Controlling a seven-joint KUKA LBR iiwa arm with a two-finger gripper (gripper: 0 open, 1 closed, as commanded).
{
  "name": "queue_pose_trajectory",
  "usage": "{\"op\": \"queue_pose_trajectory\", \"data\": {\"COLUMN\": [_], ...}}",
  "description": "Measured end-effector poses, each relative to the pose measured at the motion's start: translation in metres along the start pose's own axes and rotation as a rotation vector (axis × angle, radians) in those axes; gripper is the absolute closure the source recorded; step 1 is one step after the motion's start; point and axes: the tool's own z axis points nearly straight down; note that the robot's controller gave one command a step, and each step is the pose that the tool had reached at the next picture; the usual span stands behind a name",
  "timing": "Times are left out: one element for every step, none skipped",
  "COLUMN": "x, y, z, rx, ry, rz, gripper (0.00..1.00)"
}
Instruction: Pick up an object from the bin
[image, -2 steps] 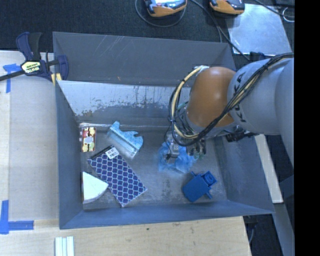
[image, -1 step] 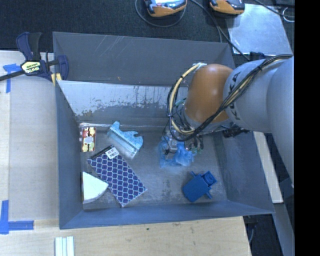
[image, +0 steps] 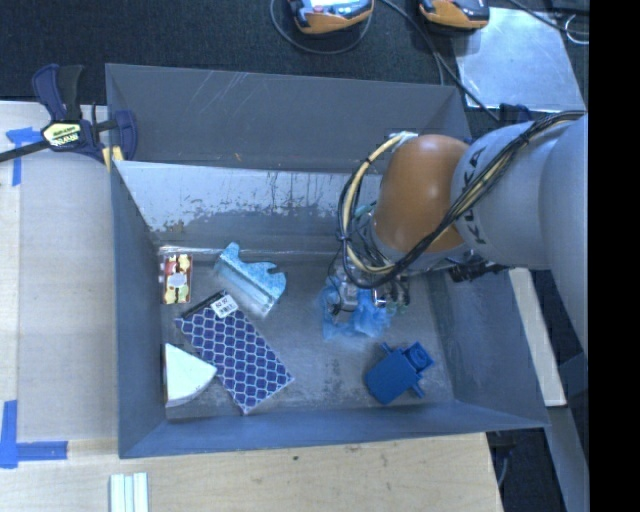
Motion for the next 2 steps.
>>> {"op": "queue_pose_trajectory", "data": {"x": [-0.011,-0.017], "y": [0.001,-0.01], "z": [-0.085,-0.021], "rx": [0.001,0.0], "ry": [0.005,-0.007], "rz": [0.011,0.025], "gripper": [1.0,1.0]}}
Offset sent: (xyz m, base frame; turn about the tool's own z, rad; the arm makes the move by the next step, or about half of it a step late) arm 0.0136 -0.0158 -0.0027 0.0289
